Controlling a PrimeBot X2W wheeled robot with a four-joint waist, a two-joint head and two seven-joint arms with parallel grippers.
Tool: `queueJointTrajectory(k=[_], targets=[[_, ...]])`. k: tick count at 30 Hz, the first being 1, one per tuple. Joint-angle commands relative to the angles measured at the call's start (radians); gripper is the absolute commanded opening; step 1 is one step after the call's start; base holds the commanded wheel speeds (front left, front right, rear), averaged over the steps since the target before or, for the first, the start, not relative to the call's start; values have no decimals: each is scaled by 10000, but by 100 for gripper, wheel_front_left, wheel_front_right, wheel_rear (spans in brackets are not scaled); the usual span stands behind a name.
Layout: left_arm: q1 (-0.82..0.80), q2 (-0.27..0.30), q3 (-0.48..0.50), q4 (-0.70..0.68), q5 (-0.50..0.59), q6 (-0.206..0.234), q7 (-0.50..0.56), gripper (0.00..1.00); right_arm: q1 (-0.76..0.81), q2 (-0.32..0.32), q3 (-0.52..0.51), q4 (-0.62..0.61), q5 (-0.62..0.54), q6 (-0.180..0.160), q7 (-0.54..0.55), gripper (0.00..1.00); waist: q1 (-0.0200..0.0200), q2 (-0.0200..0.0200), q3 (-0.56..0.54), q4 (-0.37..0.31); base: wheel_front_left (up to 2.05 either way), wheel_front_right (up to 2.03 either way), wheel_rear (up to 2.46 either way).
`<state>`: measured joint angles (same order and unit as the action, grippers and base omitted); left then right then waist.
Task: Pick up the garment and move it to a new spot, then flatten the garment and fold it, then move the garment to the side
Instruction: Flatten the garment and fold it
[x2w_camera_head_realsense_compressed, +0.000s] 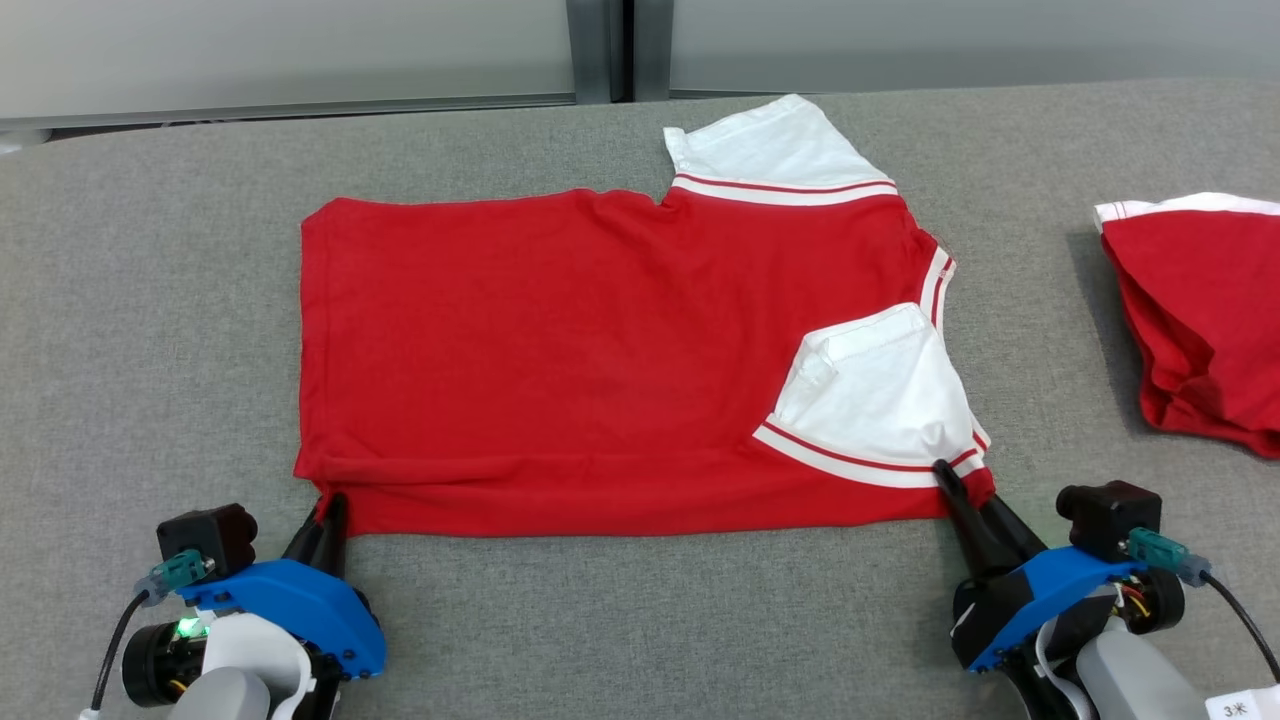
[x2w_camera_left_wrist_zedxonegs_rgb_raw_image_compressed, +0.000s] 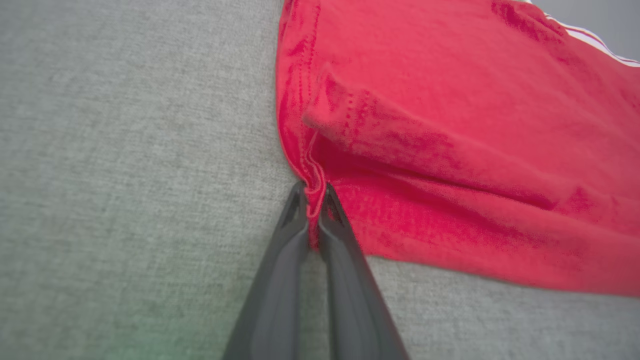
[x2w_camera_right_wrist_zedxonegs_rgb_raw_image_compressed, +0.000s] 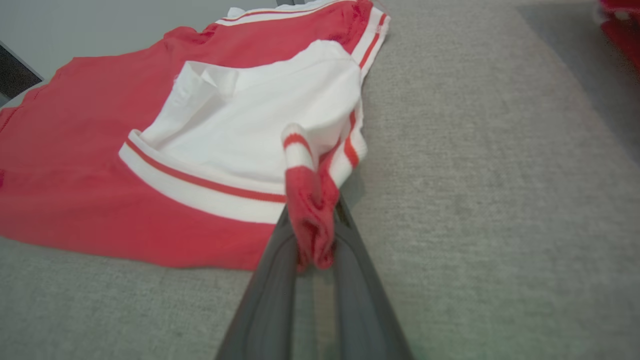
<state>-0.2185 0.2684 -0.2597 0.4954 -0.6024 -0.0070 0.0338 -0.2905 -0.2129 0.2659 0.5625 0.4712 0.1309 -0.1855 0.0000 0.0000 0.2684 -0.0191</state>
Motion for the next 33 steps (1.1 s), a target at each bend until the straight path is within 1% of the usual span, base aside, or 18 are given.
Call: queueJointTrajectory(k=[1, 6, 10, 13, 17, 20, 24, 25, 26, 27, 28, 31, 33], targets=[[282, -32, -78, -15, 0, 37, 82, 0, -162, -209, 47, 19, 161, -3, -153, 0, 0, 0, -8, 35, 0, 0, 0], [662, 182, 30, -1167, 22, 261, -9, 0, 151, -556, 1, -314, 544, -3, -422, 0, 0, 0, -148, 134, 0, 0, 0], [1356, 385, 7, -2226, 13, 530, 332, 0, 751, -795, -129, -766, 675, -3, -395, 0, 0, 0, -358, 186, 0, 0, 0], [1944, 524, -49, -3027, -57, 755, 798, 0, 1434, -838, -352, -1209, 695, -3, -246, 0, 0, 0, -568, 219, 0, 0, 0], [2916, 740, -6, -3896, -241, 1113, 1360, 0, 2689, -618, -868, -1972, 532, -5, -19, 0, 0, 0, -898, 205, 0, 0, 0], [3522, 904, 68, -4319, -360, 1323, 1688, 0, 3676, -292, -1299, -2621, 324, -5, 261, 0, 0, 0, -1124, 177, 0, 0, 0], [4006, 985, 58, -4469, -528, 1365, 1880, 0, 4617, 202, -1657, -3303, 70, -5, 731, 0, 0, 0, -1299, 124, 0, 0, 0], [4032, 946, 30, -4409, -527, 1354, 1828, 13, 4706, 275, -1687, -3409, -45, -5, 835, 0, 0, 0, -1331, 106, 0, 0, 0], [4087, 910, -37, -4301, -504, 1336, 1814, 74, 4750, 350, -1729, -3525, -167, -5, 866, 10, 0, 0, -1358, 89, 0, 0, 0], [4084, 848, -79, -4209, -454, 1322, 1695, 100, 4745, 395, -1777, -3598, -297, -5, 903, 75, 0, 0, -1377, 71, 0, 0, 0], [4070, 739, -98, -4098, -448, 1311, 1549, 100, 4722, 393, -1856, -3657, -465, -5, 936, 100, 0, 0, -1392, 63, 0, 0, 0], [3846, 520, -37, -3904, -94, 1588, 774, 100, 4521, 416, -2094, -4058, -921, -1, 806, 100, 0, 0, -1440, 80, 0, 0, 0], [3625, 500, -53, -3973, 401, 1783, 117, 100, 4343, 406, -2271, -4457, -1187, -1, 773, 100, 0, 0, -1466, 105, 0, 0, 0]])
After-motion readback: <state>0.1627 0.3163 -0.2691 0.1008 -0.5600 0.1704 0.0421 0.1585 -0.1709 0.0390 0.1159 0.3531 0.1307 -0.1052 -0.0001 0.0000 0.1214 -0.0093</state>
